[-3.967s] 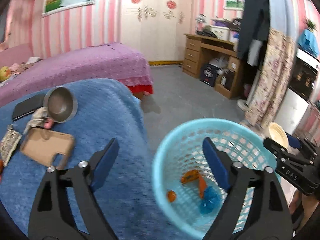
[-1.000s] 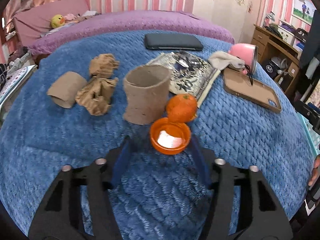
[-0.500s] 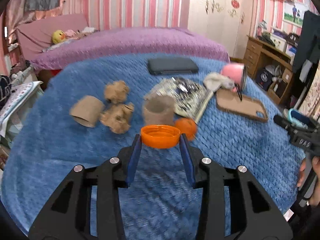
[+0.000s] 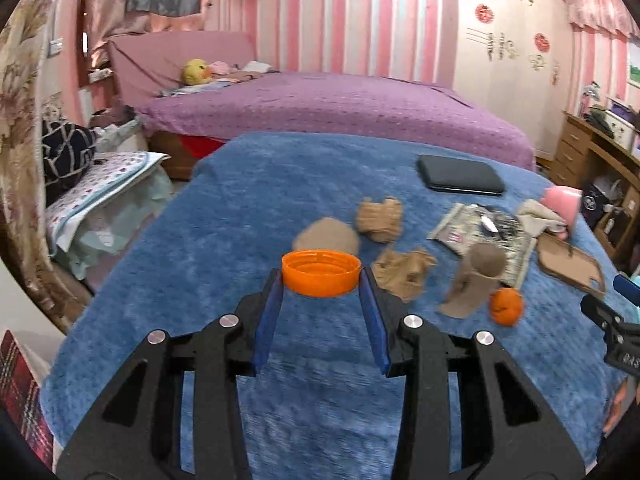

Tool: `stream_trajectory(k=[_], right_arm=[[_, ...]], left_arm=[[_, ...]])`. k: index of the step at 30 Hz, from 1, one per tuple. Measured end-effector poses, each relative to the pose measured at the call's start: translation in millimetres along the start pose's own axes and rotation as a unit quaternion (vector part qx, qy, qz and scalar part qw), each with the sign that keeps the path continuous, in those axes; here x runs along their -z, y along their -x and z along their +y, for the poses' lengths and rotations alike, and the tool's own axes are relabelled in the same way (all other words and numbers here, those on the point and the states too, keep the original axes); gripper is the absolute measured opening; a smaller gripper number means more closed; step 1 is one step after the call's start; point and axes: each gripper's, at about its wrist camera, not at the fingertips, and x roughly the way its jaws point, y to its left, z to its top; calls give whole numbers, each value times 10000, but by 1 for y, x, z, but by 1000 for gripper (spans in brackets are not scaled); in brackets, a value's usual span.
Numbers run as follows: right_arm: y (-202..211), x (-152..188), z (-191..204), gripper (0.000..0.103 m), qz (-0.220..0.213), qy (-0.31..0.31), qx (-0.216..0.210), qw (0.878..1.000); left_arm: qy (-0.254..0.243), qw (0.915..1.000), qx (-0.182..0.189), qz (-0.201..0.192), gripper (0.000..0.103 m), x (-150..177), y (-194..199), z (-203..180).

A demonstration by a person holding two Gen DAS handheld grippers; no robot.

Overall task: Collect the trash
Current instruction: 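Grasp the mandarin orange with the right tool while the left tool holds the lid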

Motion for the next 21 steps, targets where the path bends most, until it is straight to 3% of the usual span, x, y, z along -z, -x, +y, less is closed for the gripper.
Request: stream_trajectory(k=[6,16,21], right_arm=[[-23,-4,47,97,201,289,-300,9989],[-59,-5,80,41,759,577,-848,9918],[-52,-6,75,32,588,517,-995,9920]], left_arm=[[64,9999,-91,-27,38,-1,-4,14],[239,9997,-41,7,38,-3,-10,25],[114,9999,-67,-17,38,-2,-9,17]])
